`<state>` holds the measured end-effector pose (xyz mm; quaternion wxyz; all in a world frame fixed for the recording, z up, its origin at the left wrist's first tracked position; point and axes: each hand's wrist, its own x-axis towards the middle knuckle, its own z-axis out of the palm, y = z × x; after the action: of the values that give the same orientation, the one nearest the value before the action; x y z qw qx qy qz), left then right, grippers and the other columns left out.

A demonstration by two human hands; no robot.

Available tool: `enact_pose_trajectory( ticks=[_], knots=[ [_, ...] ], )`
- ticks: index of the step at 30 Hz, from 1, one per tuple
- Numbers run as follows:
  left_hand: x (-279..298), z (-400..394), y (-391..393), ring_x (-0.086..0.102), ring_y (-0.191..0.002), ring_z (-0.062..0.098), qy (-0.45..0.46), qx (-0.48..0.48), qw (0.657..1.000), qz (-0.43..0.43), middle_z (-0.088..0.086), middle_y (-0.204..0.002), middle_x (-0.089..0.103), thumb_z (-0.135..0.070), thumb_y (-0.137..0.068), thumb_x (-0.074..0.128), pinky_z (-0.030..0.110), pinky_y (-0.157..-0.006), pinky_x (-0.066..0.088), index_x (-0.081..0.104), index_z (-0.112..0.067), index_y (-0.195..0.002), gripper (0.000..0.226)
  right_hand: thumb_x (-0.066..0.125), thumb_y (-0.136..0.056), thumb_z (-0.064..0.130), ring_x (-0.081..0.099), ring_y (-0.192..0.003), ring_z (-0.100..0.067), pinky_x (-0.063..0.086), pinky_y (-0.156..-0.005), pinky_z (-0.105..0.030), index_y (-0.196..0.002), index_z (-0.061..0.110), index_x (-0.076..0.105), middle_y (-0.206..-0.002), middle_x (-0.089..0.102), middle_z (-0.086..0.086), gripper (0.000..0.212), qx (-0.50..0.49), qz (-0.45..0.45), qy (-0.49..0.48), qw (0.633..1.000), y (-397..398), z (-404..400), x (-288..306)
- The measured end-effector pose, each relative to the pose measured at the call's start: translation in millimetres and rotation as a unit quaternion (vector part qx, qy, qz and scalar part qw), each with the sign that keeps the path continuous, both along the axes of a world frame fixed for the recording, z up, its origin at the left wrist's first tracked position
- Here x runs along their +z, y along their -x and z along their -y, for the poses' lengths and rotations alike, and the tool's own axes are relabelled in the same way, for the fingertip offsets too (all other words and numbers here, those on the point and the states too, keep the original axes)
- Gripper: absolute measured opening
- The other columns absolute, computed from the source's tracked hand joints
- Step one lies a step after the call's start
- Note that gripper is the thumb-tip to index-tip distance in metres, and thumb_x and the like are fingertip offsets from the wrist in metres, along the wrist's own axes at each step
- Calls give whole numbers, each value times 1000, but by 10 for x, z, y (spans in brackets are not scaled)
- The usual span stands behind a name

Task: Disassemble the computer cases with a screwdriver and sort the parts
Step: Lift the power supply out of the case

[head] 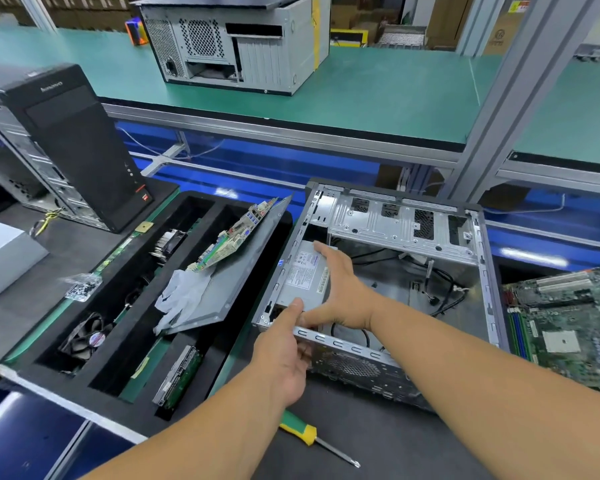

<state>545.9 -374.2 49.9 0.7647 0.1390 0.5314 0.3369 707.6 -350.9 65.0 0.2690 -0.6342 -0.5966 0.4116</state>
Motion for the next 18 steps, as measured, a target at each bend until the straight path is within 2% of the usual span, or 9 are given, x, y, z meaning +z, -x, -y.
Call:
enact_pose_trajectory(
  ticks=[3,6,9,11,12,15,18],
  knots=[
    [28,-18,17,62,-51,15,3,-7,999,48,0,-67,68,-44,-90,76,30,-55,54,75,-21,-55,42,98,-53,49,19,-151,-22,29,-122,-48,-156,54,-7,-162,-3,13,147,11,12,36,999,-32,-25,73],
    [41,-14,21,59,-53,14,-1,-15,998,58,0,-69,69,-44,-91,74,30,-57,52,76,-21,-55,43,98,-50,50,22,-152,-27,30,-121,-50,-154,58,-10,-165,-6,10,150,28,36,74,996,-72,-70,161],
    [16,7,17,57,-73,21,-5,-4,998,59,8,-90,74,-49,-88,76,37,-78,54,85,-16,-79,36,100,-49,49,32,-146,-28,40,-116,-52,-155,57,-10,-165,2,8,152,-18,-30,71,997,-41,-68,151],
    [-9,24,17,50,-86,27,-1,15,998,66,12,-100,70,-56,-83,79,42,-94,50,83,-12,-99,47,102,-47,49,27,-148,-19,33,-120,-48,-156,56,-9,-167,6,11,155,-56,-71,47,995,10,-21,80],
    [-12,36,16,49,-85,26,-3,17,998,66,12,-97,69,-59,-78,80,42,-96,49,84,-11,-98,52,102,-46,49,24,-149,-17,29,-122,-48,-155,57,-7,-168,8,12,155,-68,-87,39,993,24,0,42],
    [-34,41,29,41,-62,14,-1,9,999,53,2,-70,62,-58,-74,82,32,-76,47,83,-19,-72,39,102,-47,49,30,-148,-21,30,-122,-50,-154,58,2,-163,21,7,147,-64,-89,23,994,23,30,-2],
    [-69,50,26,44,-50,10,-1,20,999,38,-2,-62,59,-46,-85,80,25,-59,48,80,-21,-61,35,102,-48,46,39,-139,-20,35,-120,-49,-155,52,7,-154,26,6,143,-61,-75,5,995,16,51,-3]
  ],
)
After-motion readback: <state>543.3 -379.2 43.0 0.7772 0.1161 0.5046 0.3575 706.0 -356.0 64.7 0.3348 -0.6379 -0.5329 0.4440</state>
